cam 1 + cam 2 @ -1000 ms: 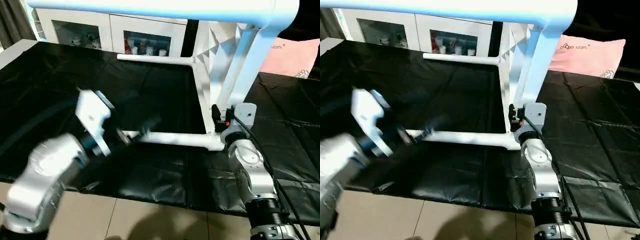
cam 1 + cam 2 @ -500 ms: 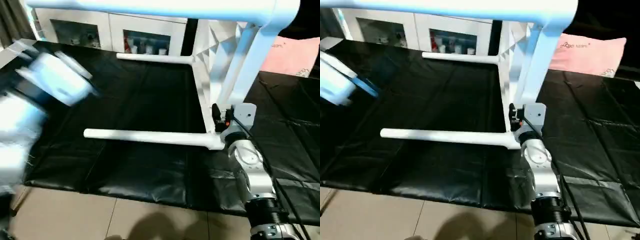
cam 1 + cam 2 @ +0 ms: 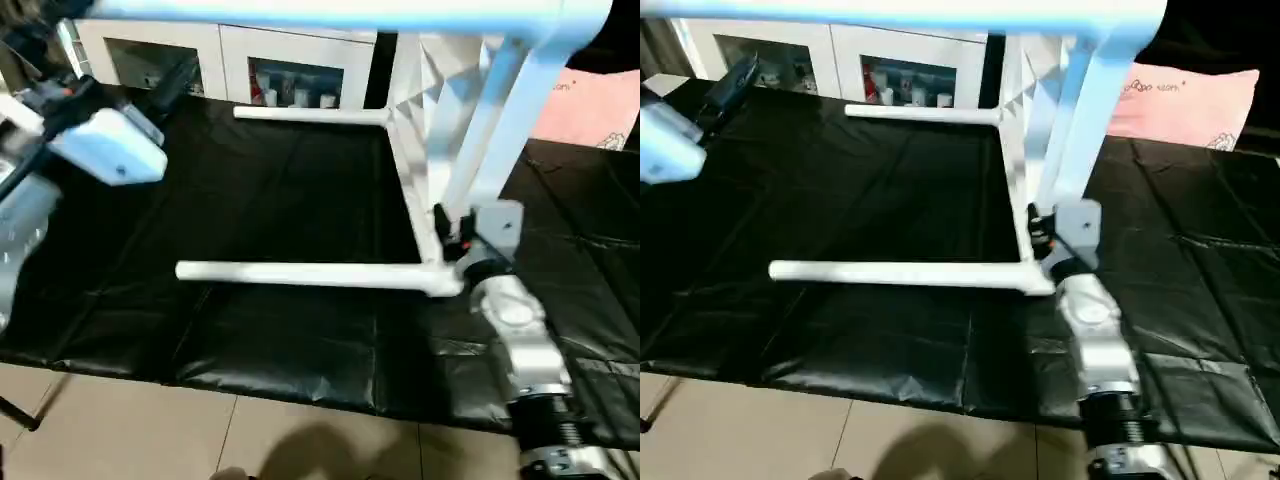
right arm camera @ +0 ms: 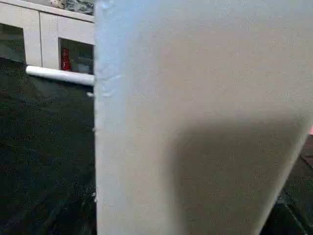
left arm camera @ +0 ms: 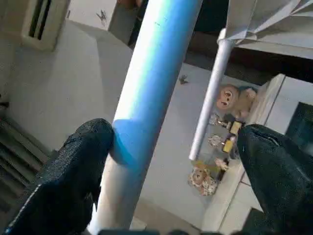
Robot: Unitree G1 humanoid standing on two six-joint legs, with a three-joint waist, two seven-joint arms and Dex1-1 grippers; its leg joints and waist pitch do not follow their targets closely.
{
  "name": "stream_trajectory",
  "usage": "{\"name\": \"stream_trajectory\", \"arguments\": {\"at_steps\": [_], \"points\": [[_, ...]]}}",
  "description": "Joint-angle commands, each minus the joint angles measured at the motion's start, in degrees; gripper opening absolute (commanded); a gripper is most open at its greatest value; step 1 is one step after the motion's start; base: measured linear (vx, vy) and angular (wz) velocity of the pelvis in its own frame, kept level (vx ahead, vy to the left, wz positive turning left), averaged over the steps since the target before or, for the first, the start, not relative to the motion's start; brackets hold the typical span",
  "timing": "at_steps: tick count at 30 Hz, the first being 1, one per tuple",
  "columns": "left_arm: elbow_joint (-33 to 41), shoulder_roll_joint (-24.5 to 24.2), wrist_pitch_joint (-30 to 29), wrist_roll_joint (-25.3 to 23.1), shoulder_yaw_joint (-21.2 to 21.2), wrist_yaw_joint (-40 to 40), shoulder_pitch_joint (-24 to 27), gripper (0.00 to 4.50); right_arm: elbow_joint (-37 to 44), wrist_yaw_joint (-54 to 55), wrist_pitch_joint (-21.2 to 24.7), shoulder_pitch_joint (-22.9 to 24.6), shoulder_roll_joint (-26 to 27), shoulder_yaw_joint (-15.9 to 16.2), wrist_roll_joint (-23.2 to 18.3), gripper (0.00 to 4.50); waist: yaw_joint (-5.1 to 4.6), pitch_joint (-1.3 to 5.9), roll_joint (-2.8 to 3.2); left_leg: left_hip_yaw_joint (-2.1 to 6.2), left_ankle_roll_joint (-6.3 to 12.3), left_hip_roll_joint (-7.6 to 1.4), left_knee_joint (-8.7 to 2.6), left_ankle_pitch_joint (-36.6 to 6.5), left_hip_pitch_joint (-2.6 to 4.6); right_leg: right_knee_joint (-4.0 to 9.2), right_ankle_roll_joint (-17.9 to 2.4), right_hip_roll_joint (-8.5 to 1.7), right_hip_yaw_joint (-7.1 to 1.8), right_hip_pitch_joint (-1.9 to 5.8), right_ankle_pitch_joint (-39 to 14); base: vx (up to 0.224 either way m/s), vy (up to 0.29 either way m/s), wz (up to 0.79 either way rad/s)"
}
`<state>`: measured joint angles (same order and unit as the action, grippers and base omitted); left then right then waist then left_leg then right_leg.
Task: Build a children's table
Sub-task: Flip table
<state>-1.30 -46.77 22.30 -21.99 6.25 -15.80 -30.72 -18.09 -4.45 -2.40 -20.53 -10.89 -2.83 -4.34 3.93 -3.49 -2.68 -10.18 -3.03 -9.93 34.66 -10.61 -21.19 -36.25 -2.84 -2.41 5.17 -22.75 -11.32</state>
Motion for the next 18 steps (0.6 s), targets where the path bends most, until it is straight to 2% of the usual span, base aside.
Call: {"name": "stream_trajectory", "arguments": {"at_steps": [1, 3, 7, 12, 15, 18], "points": [[-2.18, -0.65, -0.17, -1.57, -1.43, 0.11, -1.69, 4.50, 5.62, -1.99, -2.20, -3.68, -2.55, 0.71, 2.51, 1.93, 0.54, 4.43, 1.17, 1.66, -0.57, -3.33, -3.57, -4.84, 0.56, 2.96, -8.47, -6.02, -4.33, 3.32, 0.39, 0.000, 0.000, 0.00], [-3.43, -0.54, -0.36, -1.75, -1.87, 0.29, -2.56, 4.50, 5.94, -2.22, -2.27, -3.88, -3.09, 0.84, 2.85, 1.93, 0.69, 4.31, 1.13, 1.54, -0.20, -3.19, -3.50, -5.13, 0.44, 2.95, -8.90, -6.07, -4.32, 3.35, 0.93, 0.000, 0.000, 0.00], [-7.21, 0.39, 1.54, -3.38, -2.44, 3.80, -6.82, 4.50, 6.95, -2.72, -2.12, -4.38, -4.58, 0.77, 3.74, 1.93, 1.00, 4.13, 1.13, 1.49, -0.12, -3.22, -3.48, -6.49, 0.50, 3.33, -8.50, -6.10, -4.31, 3.29, -2.52, 0.000, 0.000, 0.00], [-8.34, 0.63, 1.55, -3.50, -2.71, 3.68, -9.33, 4.50, 6.76, -2.80, -2.45, -4.20, -5.24, 1.05, 3.88, 1.93, 1.39, 4.15, 1.08, 1.52, 0.43, -3.21, -3.32, -4.48, 0.13, 3.10, -8.11, -6.31, -4.35, 3.53, -1.89, 0.000, 0.000, 0.00], [-8.99, 0.45, 0.81, -3.00, -3.30, 2.16, -9.77, 4.50, 6.95, -2.84, -2.76, -4.02, -5.39, 1.52, 4.37, 1.93, 1.41, 4.10, 1.11, 1.42, 0.69, -3.13, -3.25, -4.28, 0.23, 3.17, -7.95, -6.22, -4.36, 3.30, -2.15, 0.000, 0.000, 0.00], [-10.06, 0.70, 1.64, -1.71, -3.69, 1.85, -10.37, 4.16, 7.08, -2.83, -2.92, -4.12, -5.66, 1.82, 4.63, 1.93, 1.47, 4.08, 1.25, 1.46, 0.54, -3.22, -3.29, -4.70, 0.28, 3.17, -8.00, -6.17, -4.31, 3.17, -2.69, 0.000, 0.000, 0.00]]}}
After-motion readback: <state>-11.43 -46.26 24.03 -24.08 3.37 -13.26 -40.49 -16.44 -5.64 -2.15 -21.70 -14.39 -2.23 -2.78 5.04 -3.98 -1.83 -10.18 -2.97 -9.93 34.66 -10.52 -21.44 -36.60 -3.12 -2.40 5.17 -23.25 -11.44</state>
